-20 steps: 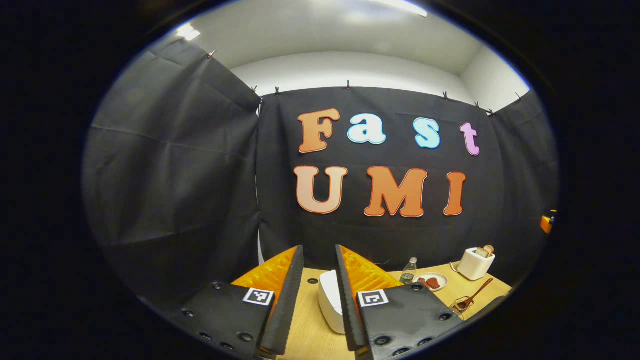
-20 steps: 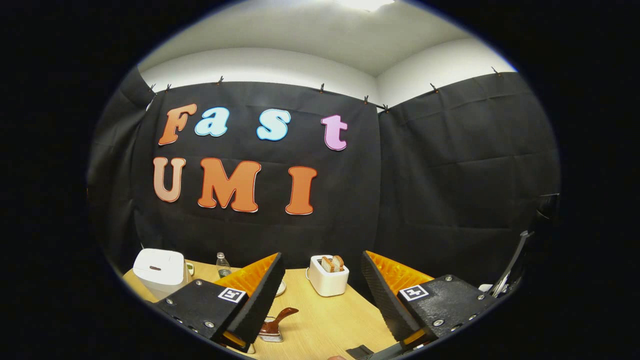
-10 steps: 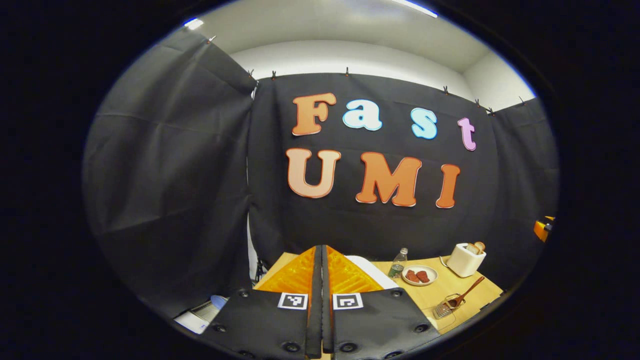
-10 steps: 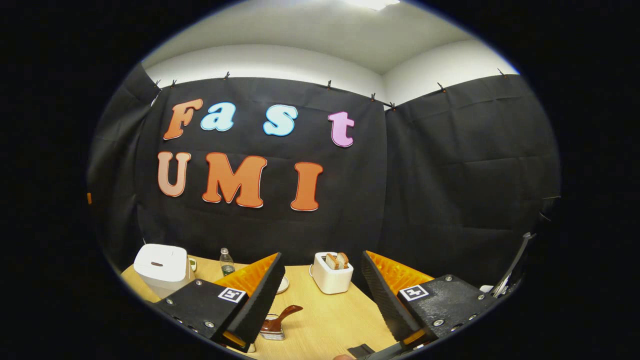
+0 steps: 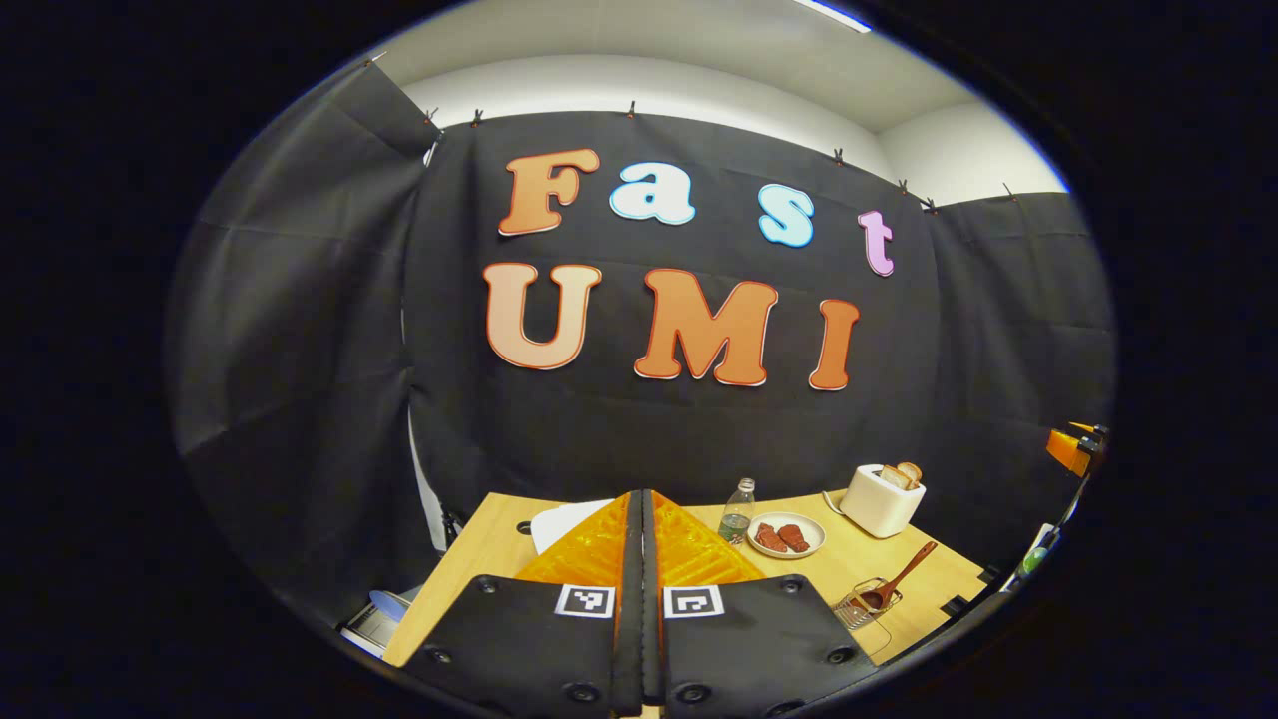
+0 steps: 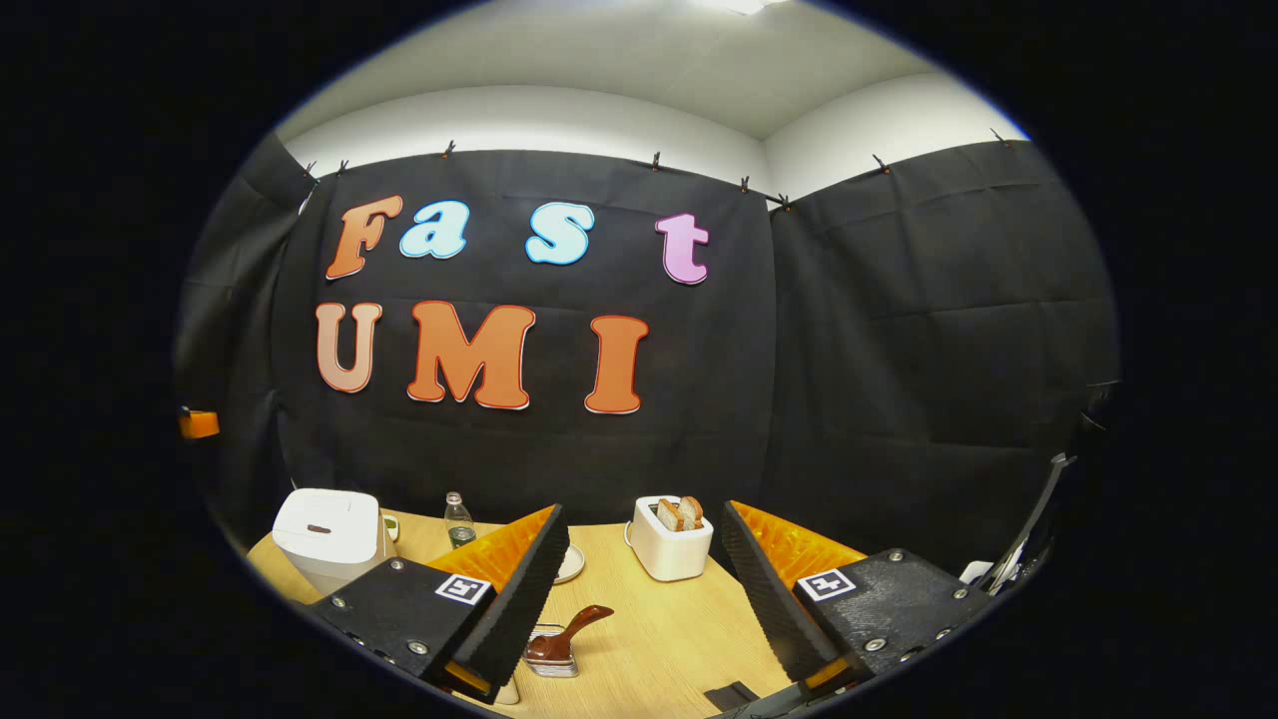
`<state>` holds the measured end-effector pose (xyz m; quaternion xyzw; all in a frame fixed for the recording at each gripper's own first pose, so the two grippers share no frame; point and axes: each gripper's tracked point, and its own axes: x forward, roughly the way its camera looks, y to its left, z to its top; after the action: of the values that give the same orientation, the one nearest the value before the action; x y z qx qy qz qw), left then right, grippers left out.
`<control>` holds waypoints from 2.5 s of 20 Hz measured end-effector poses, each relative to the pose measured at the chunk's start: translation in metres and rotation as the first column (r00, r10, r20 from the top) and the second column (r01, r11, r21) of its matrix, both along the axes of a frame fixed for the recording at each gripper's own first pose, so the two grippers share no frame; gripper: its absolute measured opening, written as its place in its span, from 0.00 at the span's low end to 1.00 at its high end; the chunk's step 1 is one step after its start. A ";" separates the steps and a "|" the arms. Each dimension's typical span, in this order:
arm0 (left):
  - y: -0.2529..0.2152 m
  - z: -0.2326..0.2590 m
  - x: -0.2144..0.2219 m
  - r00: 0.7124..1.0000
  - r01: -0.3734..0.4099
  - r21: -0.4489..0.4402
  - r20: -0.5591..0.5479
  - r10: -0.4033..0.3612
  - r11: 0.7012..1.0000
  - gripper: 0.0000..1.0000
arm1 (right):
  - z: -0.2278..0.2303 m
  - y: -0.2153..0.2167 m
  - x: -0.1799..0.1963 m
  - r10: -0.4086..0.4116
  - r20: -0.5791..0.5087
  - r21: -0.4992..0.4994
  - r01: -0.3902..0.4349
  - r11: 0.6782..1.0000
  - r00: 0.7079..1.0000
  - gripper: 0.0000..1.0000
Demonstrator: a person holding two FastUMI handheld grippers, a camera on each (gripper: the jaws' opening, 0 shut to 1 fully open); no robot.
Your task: Close the left gripper, press the button to open the rice cooker; take a wooden spoon from the chopstick holder with the right hand, scoop a spoonful of rice and pour it into the rice cooker, then put the wooden spoon back into the chopstick holder.
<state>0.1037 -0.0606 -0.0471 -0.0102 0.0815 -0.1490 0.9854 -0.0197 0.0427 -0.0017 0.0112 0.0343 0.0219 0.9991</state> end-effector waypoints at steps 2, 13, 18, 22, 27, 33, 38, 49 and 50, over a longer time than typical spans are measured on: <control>-0.015 -0.015 0.018 0.999 0.032 -0.002 -0.030 -0.032 0.999 0.04 | -0.006 -0.002 0.001 -0.006 -0.015 -0.011 0.006 1.000 1.000 0.96; -0.048 -0.140 0.092 0.964 0.079 0.056 -0.258 -0.062 0.995 0.04 | -0.022 -0.020 0.011 -0.061 -0.059 -0.053 0.058 0.997 0.996 0.96; -0.057 -0.180 0.100 0.945 0.091 0.068 -0.322 -0.065 0.994 0.04 | -0.031 -0.020 0.017 -0.075 -0.083 -0.058 0.071 0.996 0.994 0.96; -0.054 -0.197 0.101 0.934 0.071 0.066 -0.356 -0.044 0.995 0.04 | -0.037 -0.016 0.023 -0.074 -0.098 -0.071 0.067 0.995 0.992 0.96; -0.052 -0.208 0.101 0.928 0.074 0.064 -0.370 -0.045 0.995 0.05 | -0.044 -0.018 0.030 -0.084 -0.111 -0.113 0.071 0.991 0.990 0.96; -0.047 -0.189 0.102 0.939 0.031 0.054 -0.345 -0.011 0.998 0.05 | -0.047 -0.017 0.033 -0.067 -0.126 -0.041 0.063 0.997 0.990 0.96; -0.031 -0.058 0.104 0.996 -0.043 0.062 -0.081 0.048 0.997 0.05 | -0.049 -0.014 0.034 -0.047 -0.110 -0.004 0.046 0.999 0.993 0.96; 0.030 0.005 0.049 0.987 -0.162 -0.013 -0.020 0.162 0.987 0.05 | -0.057 0.010 0.039 -0.003 -0.059 0.006 0.003 1.000 0.998 0.96; 0.037 0.007 0.045 0.984 -0.176 -0.021 -0.018 0.176 0.984 0.05 | -0.062 0.012 0.042 0.002 -0.073 0.040 0.001 0.999 0.997 0.96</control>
<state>0.1485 -0.0240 -0.0397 -0.0296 0.0863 -0.0621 0.9939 0.0221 0.0547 -0.0636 0.0321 0.0702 0.0224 0.9968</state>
